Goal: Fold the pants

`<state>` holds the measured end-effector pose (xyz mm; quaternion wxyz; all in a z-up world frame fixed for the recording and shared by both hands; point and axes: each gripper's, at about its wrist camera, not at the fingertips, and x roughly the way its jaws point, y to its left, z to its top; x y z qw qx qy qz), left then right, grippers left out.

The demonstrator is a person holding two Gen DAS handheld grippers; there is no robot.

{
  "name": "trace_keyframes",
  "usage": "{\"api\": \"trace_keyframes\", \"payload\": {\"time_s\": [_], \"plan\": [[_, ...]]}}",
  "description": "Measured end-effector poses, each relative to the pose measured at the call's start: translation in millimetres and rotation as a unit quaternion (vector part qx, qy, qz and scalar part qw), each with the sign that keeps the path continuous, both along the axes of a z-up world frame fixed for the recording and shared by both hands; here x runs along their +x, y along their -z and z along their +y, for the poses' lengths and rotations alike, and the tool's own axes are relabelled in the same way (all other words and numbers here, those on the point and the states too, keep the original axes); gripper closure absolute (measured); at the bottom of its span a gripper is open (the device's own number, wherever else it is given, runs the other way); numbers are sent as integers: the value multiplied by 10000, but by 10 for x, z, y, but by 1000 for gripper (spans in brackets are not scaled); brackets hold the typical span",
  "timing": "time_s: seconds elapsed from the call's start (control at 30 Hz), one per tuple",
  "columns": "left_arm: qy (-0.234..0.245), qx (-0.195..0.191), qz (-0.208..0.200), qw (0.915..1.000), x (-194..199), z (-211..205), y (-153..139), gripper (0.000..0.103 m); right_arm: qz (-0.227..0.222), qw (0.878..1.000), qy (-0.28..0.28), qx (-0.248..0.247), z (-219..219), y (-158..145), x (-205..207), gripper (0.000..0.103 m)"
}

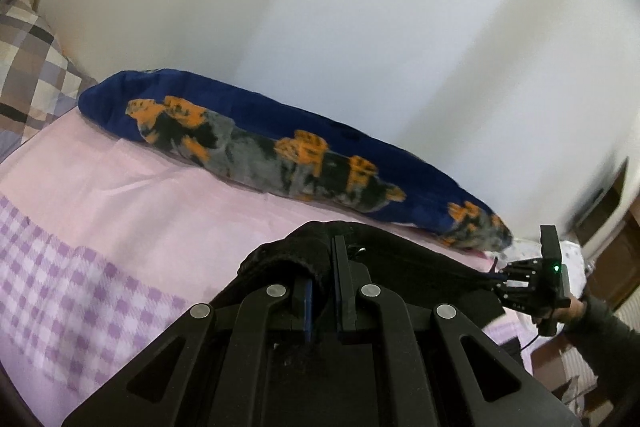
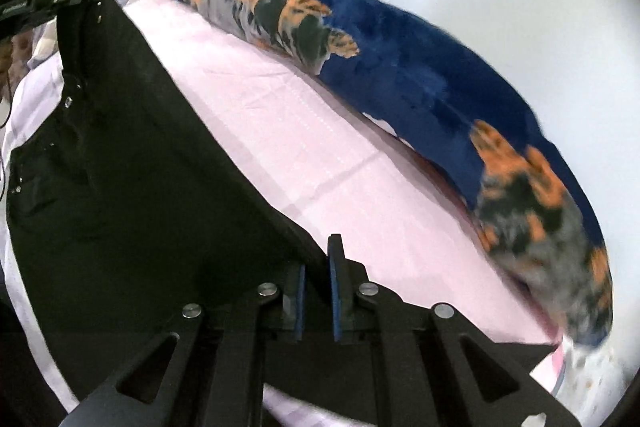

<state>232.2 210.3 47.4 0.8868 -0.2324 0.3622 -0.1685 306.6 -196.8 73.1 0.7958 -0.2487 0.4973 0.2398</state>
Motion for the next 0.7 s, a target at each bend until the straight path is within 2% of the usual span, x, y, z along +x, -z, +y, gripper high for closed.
{"api": "trace_keyframes", "payload": {"time_s": [0.13,0.23,0.37,0.47,0.6,0.67,0.7], "plan": [[238,-28,-55,9997,-400,-2,-57,95,-63,9990,407,148,-60,-71,-463,95],[431,-7,64,9991,-744,-45,-32,95,139,9963,763,365,-130,64,-762,96],[573,109,529,9969,-1181,-150,133,94,529,9912,1078,552,-200,344,-1097,96],[633,439,863,9933,-1389,-228,288,93,655,9896,1143,573,-217,529,-1258,96],[762,884,1312,9845,-1567,-308,542,90,671,9895,1169,526,-223,648,-1346,96],[765,1156,1485,9792,-1620,-364,627,87,617,9905,1140,463,-210,676,-1385,93],[764,1217,1506,9781,-1632,-377,639,82,566,9912,1130,395,-203,688,-1412,92]]}}
